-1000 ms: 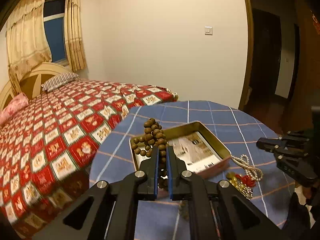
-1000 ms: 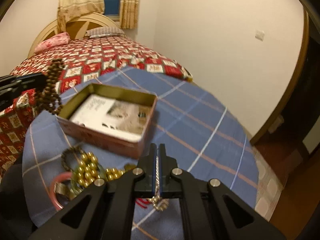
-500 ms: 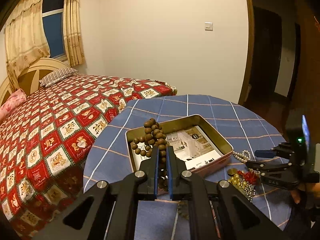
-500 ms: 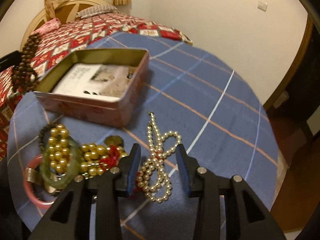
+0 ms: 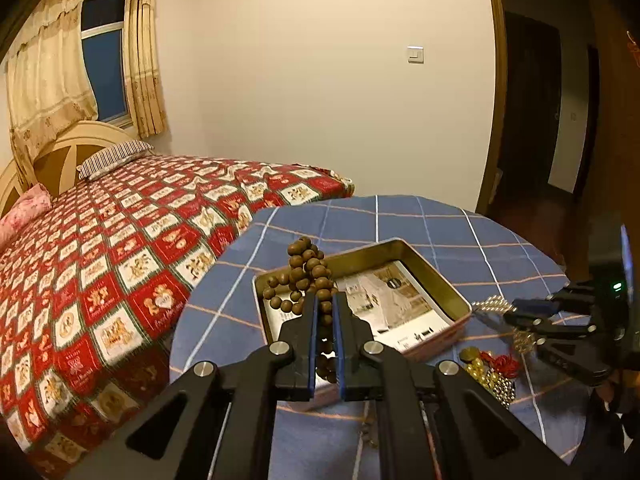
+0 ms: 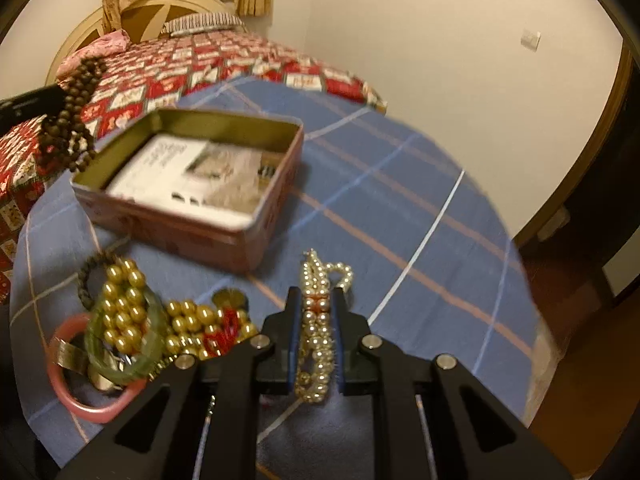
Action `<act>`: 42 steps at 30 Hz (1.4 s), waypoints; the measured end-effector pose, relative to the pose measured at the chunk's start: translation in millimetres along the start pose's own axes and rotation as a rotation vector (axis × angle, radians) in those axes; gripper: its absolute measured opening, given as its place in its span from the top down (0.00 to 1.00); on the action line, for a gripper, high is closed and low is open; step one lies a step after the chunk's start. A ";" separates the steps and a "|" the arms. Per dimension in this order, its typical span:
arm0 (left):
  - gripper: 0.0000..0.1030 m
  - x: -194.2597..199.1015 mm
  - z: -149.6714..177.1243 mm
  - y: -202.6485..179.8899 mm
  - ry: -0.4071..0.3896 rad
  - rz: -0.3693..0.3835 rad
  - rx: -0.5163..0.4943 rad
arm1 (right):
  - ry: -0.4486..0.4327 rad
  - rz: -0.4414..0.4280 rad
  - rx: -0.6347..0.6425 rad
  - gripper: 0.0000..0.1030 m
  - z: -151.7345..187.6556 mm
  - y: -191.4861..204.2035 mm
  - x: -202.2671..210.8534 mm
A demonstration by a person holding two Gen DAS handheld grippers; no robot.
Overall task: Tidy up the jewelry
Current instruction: 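Lower the brown beads into the tin with the left gripper while the right gripper drops the pearls in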
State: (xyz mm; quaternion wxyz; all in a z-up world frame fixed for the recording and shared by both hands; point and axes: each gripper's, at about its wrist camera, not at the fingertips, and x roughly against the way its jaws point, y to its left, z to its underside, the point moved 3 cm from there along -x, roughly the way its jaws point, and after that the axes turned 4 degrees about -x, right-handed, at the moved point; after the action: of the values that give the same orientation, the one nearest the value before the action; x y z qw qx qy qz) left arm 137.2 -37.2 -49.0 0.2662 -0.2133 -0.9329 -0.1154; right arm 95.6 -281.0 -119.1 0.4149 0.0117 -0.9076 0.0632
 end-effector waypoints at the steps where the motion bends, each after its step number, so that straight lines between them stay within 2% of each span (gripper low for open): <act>1: 0.94 0.0 -2.7 1.6 -0.004 -0.006 -0.004 | -0.015 0.006 0.006 0.85 -5.2 0.5 4.3; 9: 0.94 -12.0 -26.1 11.9 -0.016 -0.054 -0.056 | -0.170 0.008 0.061 0.85 -61.6 17.9 39.1; 17: 0.94 -48.1 -32.2 20.0 0.033 -0.097 -0.092 | -0.229 -0.031 0.111 0.85 -104.3 51.4 13.5; 29: 0.93 -96.4 -15.9 22.1 0.131 -0.092 -0.088 | -0.185 -0.069 0.118 0.85 -115.0 65.0 -33.1; 36: 0.92 -105.6 -11.3 20.7 0.147 -0.105 -0.096 | -0.170 -0.074 0.112 0.84 -109.5 63.1 -42.7; 38: 0.74 -103.9 -11.7 21.1 0.145 -0.117 -0.096 | -0.176 -0.068 0.117 0.74 -108.1 62.4 -40.7; 40: 0.18 -95.8 -13.6 23.0 0.111 -0.165 -0.092 | -0.179 -0.074 0.110 0.65 -106.9 60.4 -37.6; 41: 0.14 -91.7 -14.7 24.1 0.087 -0.182 -0.090 | -0.182 -0.073 0.103 0.60 -106.3 58.8 -35.7; 42: 0.13 -85.9 -15.5 24.4 0.067 -0.184 -0.087 | -0.184 -0.072 0.095 0.58 -104.9 56.5 -32.7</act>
State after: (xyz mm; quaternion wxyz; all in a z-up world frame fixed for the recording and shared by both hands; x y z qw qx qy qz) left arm 221.2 -49.7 -80.5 0.2761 -0.1341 -0.9332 -0.1870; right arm 191.8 -212.9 -81.7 0.3307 0.0695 -0.9369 0.0900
